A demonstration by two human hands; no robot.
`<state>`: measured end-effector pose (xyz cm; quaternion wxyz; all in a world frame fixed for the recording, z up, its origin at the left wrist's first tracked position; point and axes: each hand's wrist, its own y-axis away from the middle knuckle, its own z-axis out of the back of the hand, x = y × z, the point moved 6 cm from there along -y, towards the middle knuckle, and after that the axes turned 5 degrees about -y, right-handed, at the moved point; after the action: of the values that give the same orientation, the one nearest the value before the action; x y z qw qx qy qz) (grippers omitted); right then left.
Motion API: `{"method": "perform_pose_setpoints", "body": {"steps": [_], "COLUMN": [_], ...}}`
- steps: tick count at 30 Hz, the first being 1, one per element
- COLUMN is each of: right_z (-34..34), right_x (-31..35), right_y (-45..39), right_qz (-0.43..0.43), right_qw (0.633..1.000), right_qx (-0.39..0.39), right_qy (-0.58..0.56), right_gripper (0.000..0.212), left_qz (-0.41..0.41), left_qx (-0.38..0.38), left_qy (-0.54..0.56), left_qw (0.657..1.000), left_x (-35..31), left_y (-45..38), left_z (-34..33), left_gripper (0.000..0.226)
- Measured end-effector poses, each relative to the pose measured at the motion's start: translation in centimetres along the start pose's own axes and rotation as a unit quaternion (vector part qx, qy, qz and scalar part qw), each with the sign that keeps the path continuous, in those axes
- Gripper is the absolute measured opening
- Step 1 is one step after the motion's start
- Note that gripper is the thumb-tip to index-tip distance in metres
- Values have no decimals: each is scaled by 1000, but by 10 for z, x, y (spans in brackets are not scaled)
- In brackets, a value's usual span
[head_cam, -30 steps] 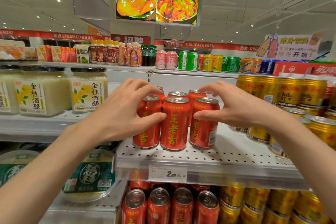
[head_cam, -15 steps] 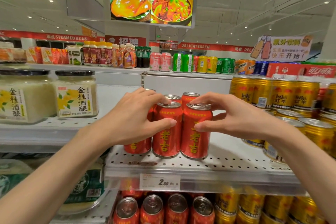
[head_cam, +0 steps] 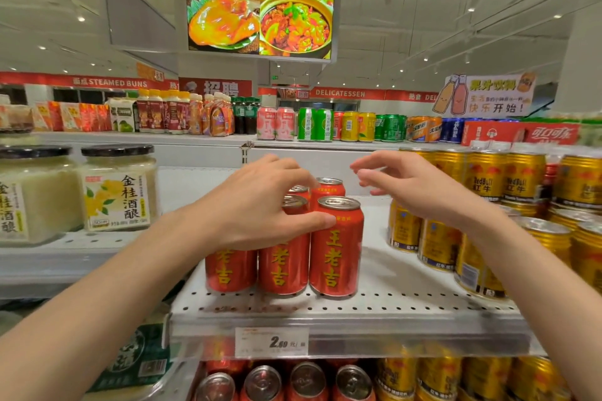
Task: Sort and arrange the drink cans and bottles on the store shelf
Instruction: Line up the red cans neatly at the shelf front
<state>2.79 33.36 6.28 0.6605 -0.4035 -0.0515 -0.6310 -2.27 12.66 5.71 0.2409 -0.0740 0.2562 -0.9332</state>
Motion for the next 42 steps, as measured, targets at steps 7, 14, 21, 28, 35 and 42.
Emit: {"method": "perform_pose_setpoints", "body": {"steps": [7,14,21,28,35,42], "right_z": [-39,-30,14,30,18,9], "right_x": [-29,-37,-16,-14,-6,7], "right_y": [-53,-51,-4,42,43,50], "right_qz": [-59,-72,-90,-96,-62,-44], "right_qw": [996,997,992,990,987,984], "right_qx": [44,5,-9,55,62,94], "right_qy": [51,18,87,83,132,147], "right_gripper": [41,33,30,29,47,56], "left_qz": [21,27,30,38,49,47], "left_qx": [28,29,35,46,44,31], "left_qy": [67,84,83,89,85,55], "left_qw": [997,996,995,994,994,997], "left_x": [-2,-2,-7,-8,-7,-10], "left_y": [-10,-9,-8,-8,-6,-6], "left_z": [-18,-18,-15,-16,-15,-14], "left_gripper": [59,60,58,64,71,68]}}
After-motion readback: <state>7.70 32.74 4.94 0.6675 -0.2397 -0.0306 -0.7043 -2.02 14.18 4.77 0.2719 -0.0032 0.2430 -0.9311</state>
